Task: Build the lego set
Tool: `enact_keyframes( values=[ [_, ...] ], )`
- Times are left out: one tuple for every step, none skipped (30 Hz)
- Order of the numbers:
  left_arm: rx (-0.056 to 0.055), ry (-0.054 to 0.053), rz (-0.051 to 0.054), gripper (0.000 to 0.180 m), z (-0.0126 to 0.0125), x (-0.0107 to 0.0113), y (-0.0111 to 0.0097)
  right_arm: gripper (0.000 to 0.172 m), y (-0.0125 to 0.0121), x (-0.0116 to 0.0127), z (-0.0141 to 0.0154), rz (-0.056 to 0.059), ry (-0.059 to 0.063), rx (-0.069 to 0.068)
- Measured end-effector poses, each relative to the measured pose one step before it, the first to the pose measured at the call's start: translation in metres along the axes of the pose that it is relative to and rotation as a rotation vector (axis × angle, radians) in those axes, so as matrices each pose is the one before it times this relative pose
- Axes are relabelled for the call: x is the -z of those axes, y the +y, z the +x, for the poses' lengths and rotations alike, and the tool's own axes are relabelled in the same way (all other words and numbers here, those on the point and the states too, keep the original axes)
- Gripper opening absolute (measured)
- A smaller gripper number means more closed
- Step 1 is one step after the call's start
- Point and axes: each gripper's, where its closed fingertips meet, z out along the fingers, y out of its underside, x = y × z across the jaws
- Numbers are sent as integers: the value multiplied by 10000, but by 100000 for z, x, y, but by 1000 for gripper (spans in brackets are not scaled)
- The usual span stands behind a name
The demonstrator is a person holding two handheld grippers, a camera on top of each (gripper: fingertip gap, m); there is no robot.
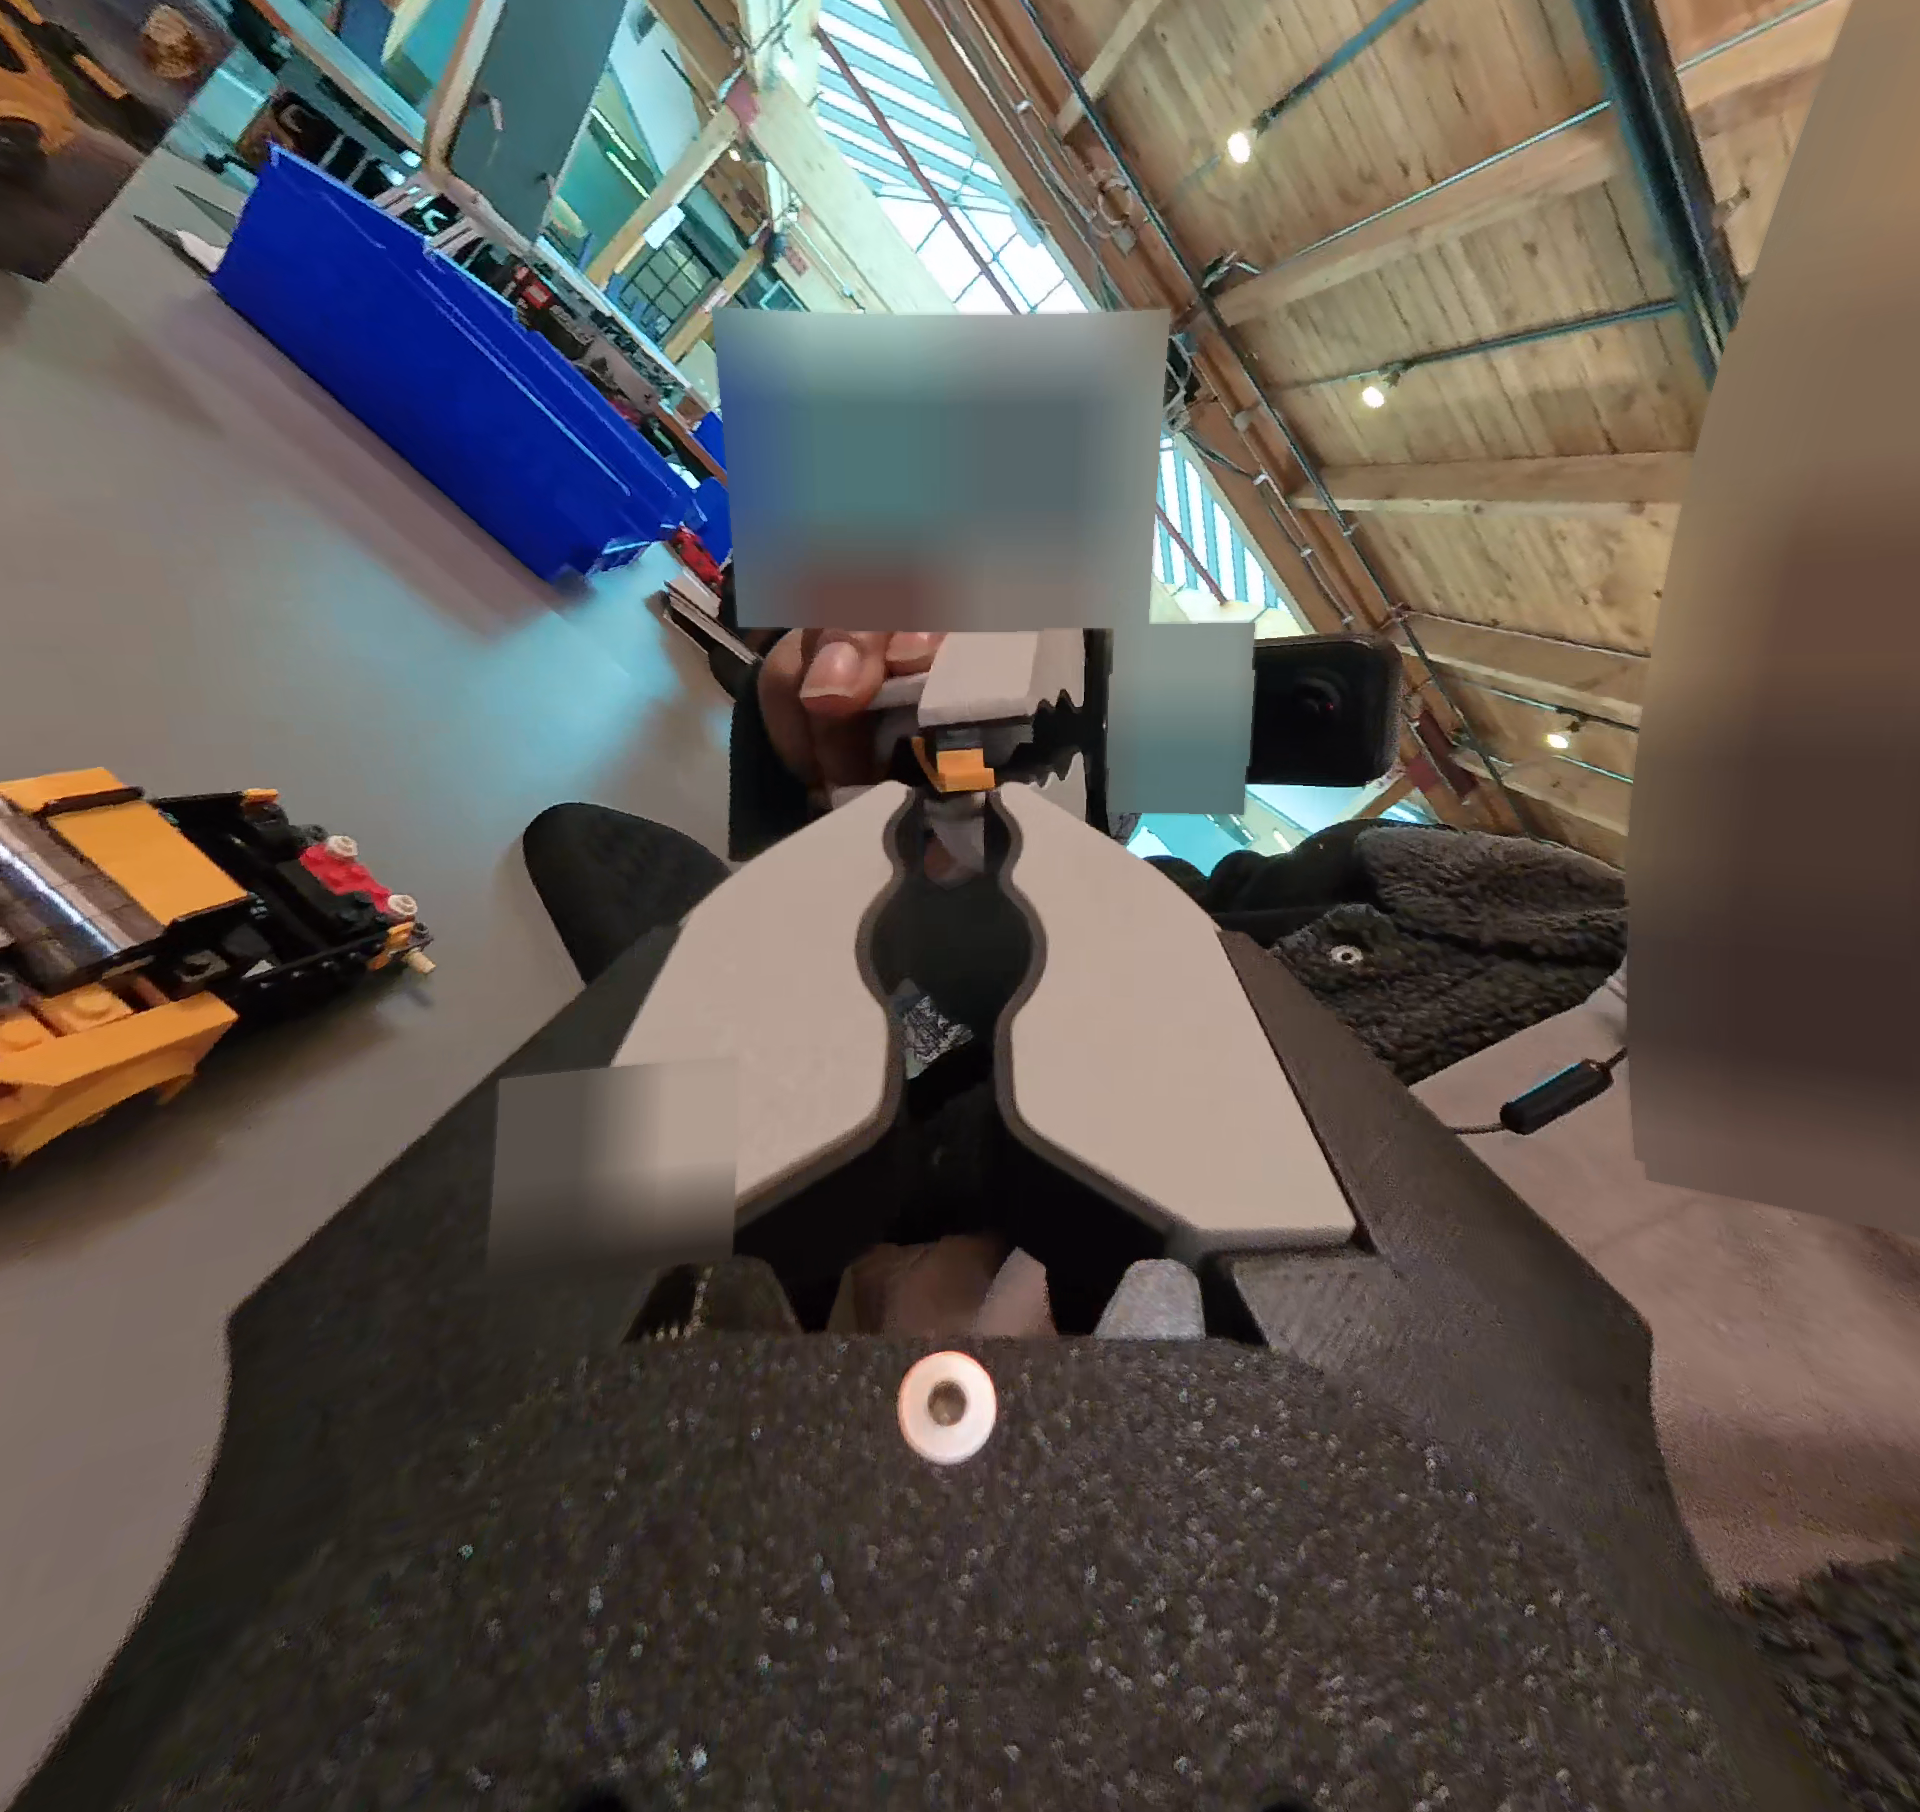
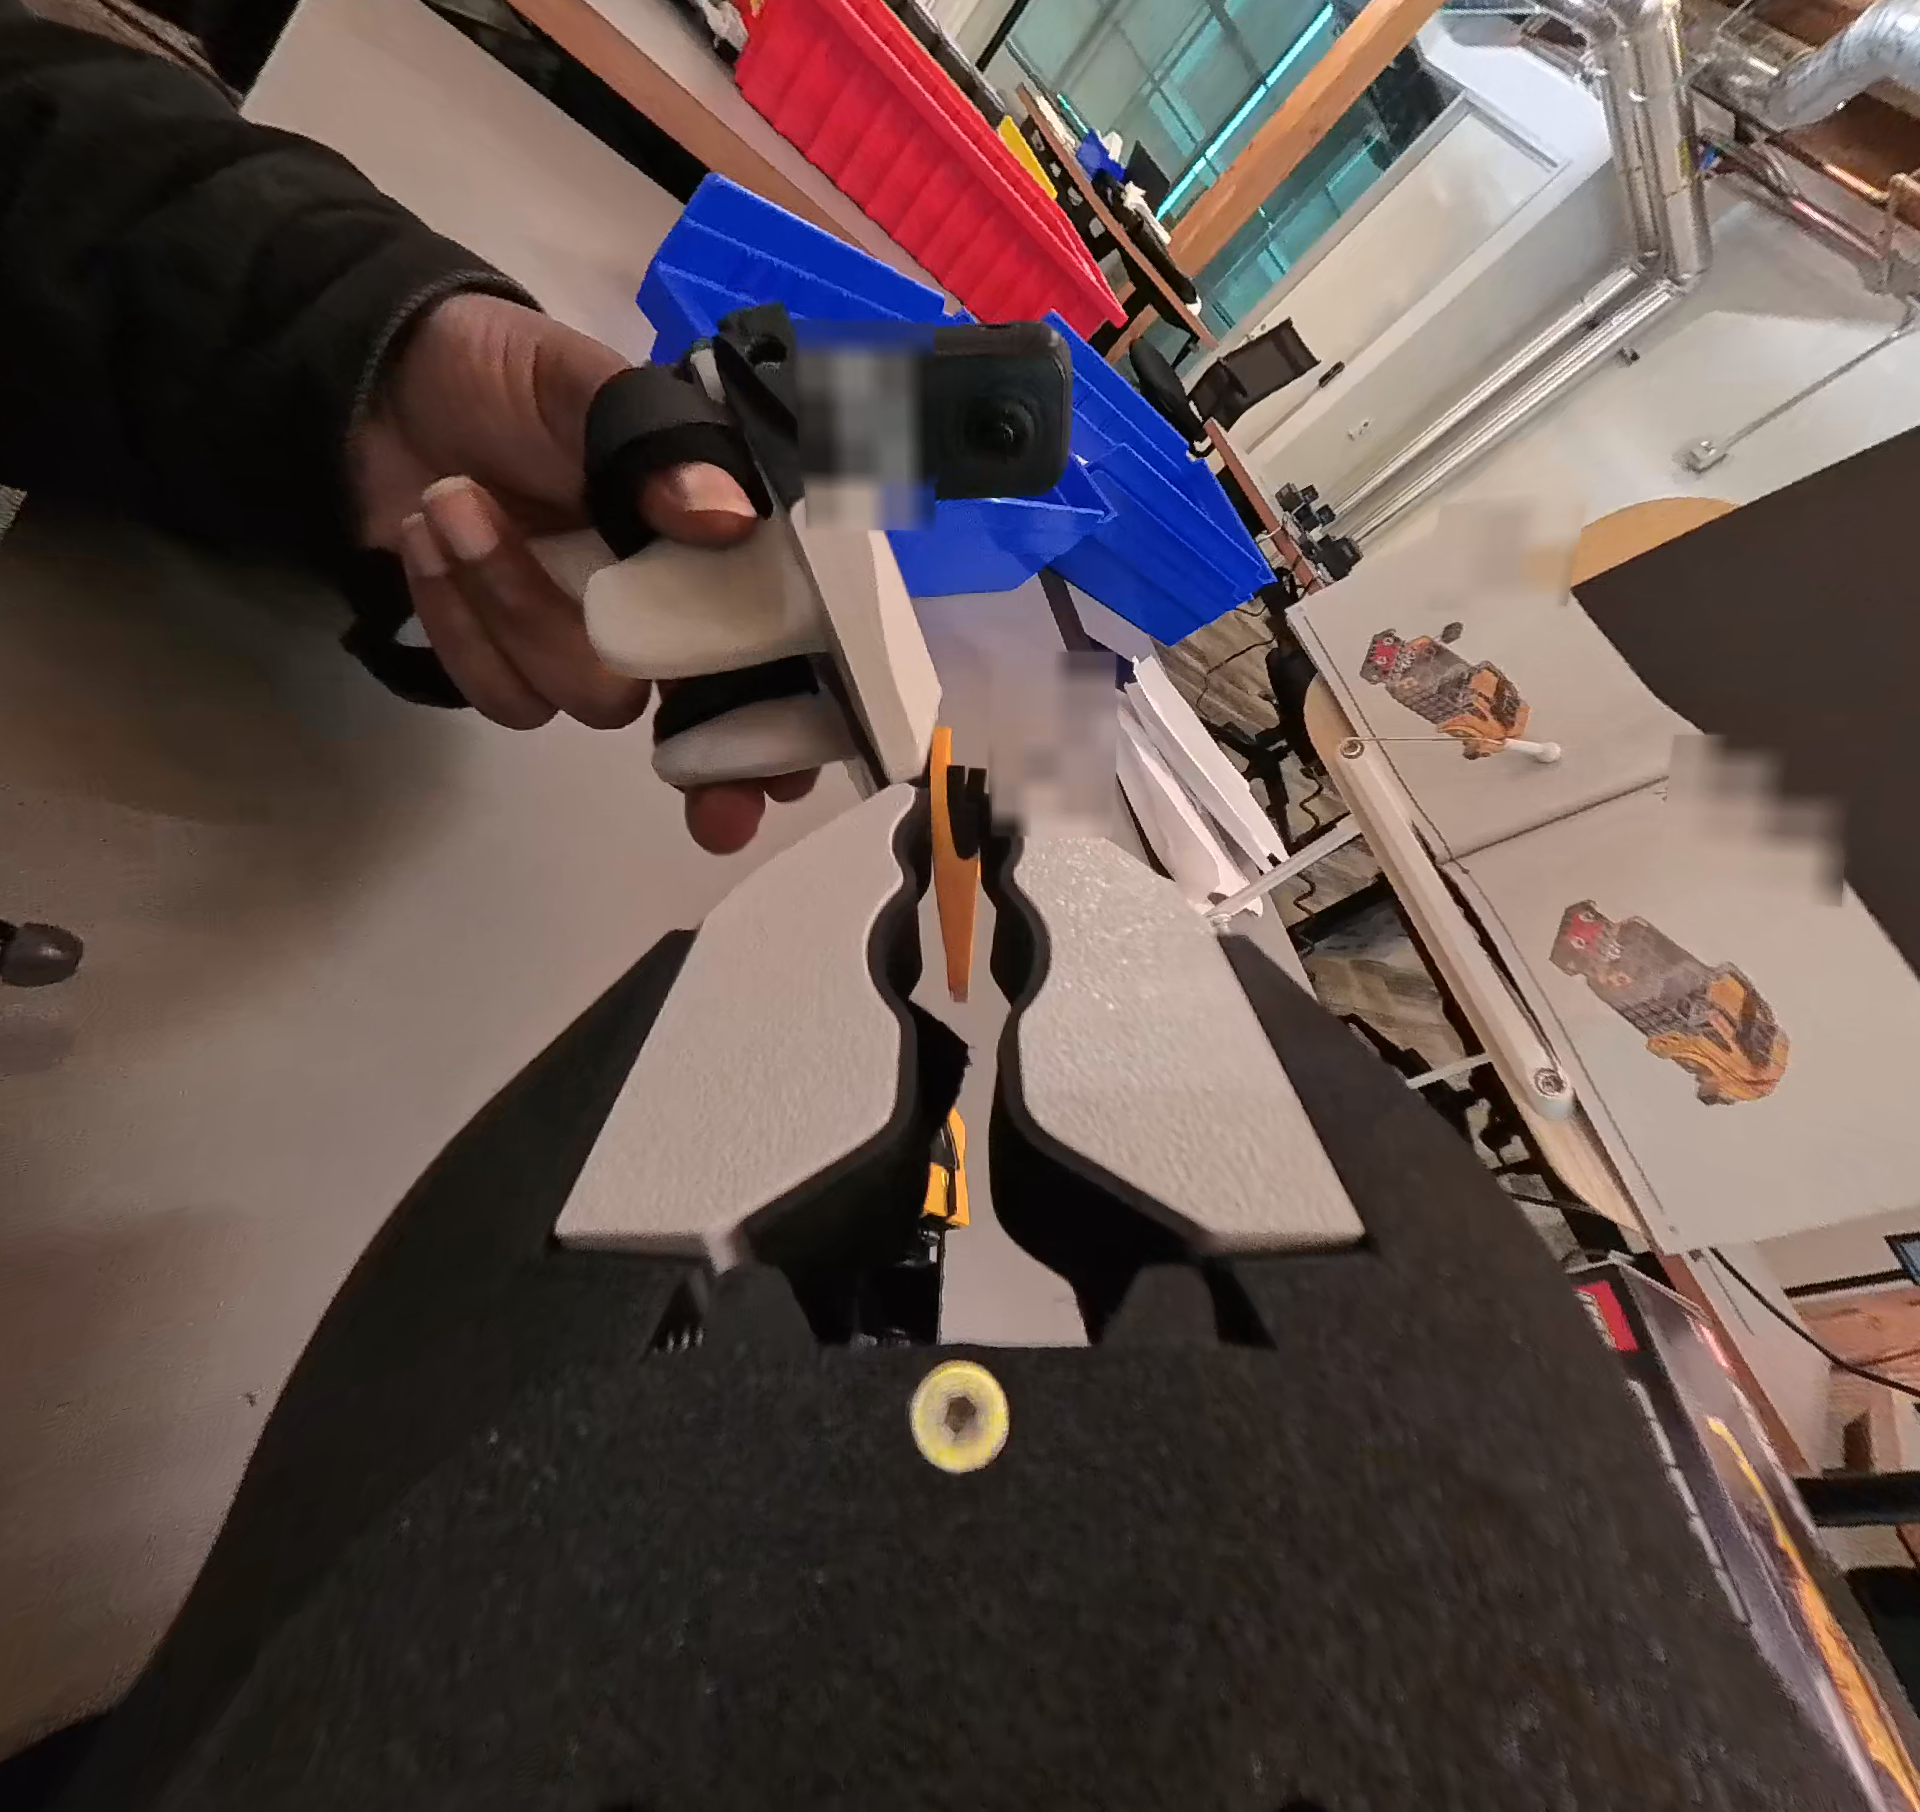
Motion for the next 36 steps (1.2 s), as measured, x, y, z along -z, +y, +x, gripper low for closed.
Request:
enact_keyframes(
  values=[
    [-65,-109,-15,11,-113,42,13,9,134,-52,-32,-20,-2,-89],
    [-105,-54,-12,10,-18,11,2,9,40,-13,-13,19,7,-47],
    [28,47,10,10,64,15,-9,9,-72,24,2,22,48,45],
    [133,136,37,10,124,14,-41,9,-123,31,12,19,77,71],
    [142,103,25,10,19,12,-9,9,-42,2,-9,-30,63,74],
    [59,7,20,10,-88,26,17,9,105,-11,-37,-96,54,60],
    [37,-15,22,10,-124,10,48,9,153,-9,-52,-76,59,48],
    [60,2,29,10,-113,0,55,9,119,12,-55,-22,57,-46],
    [49,-7,22,10,-145,-16,90,9,182,22,-86,-29,25,-132],
    [24,-11,36,10,-139,-38,127,9,185,61,-96,2,35,-125],
    [5,-30,98,10,-192,-77,140,9,238,85,-78,-5,100,-153],
    [-9,-46,134,10,-231,-106,185,9,303,132,-92,-15,163,-186],
    [-16,-79,106,10,-275,-114,306,9,379,182,-171,-48,136,-299],
    [-48,-103,98,12,-307,-100,340,9,466,204,-298,-67,81,-381],
    [-43,-34,197,15,-164,-97,141,8,516,185,-580,-76,-67,-267],
    [25,-20,125,18,-130,-66,106,9,538,143,-467,-82,58,-123],
    [-16,-170,-170,16,-347,-100,381,9,322,170,-311,-1,90,-96],
    [-166,-201,-216,14,-356,-73,372,9,173,165,-197,3,11,-162],
    [-92,-131,-109,12,-155,-78,166,9,197,97,-47,-58,31,-97],
    [-43,-80,-44,9,-63,-74,50,9,89,56,23,16,52,-37],
    [-47,-67,-5,9,-60,-15,-10,9,61,4,35,-8,50,-48],
    [-64,-80,-6,9,-93,10,-7,9,55,-39,24,-13,44,-20],
    [-57,-94,-25,9,-88,35,-12,9,63,-73,8,-1,45,0],
    [-84,-93,-11,9,-58,39,-10,9,35,-56,9,29,43,-31],
    [-27,-80,-7,9,-58,30,0,8,38,-53,-4,13,15,-42],
    [80,-21,6,8,-37,29,1,9,21,-22,-13,6,12,-61],
    [160,18,15,9,-24,33,31,9,21,-27,-37,-8,2,-39],
    [153,30,36,9,-38,28,49,9,29,-12,-54,0,1,15],
    [84,-11,10,8,-68,48,90,9,78,-32,-81,-2,-18,5],
    [13,-45,-38,9,-112,50,94,9,114,-51,-104,-16,-72,-38],
    [47,38,6,9,8,31,4,9,-11,-21,-29,18,-21,-119],
    [132,113,11,9,121,32,-61,9,-162,-3,31,96,87,2],
    [83,36,-35,9,23,39,2,9,-65,-15,-9,-7,52,200],
    [3,-31,-28,9,-34,33,37,9,49,-43,-40,-90,-4,171],
    [15,-8,-30,9,-1,28,51,11,-18,-24,-11,-21,-3,47],
    [62,59,-49,9,67,-18,93,17,-28,-40,5,3,-16,-7]
  ],
)
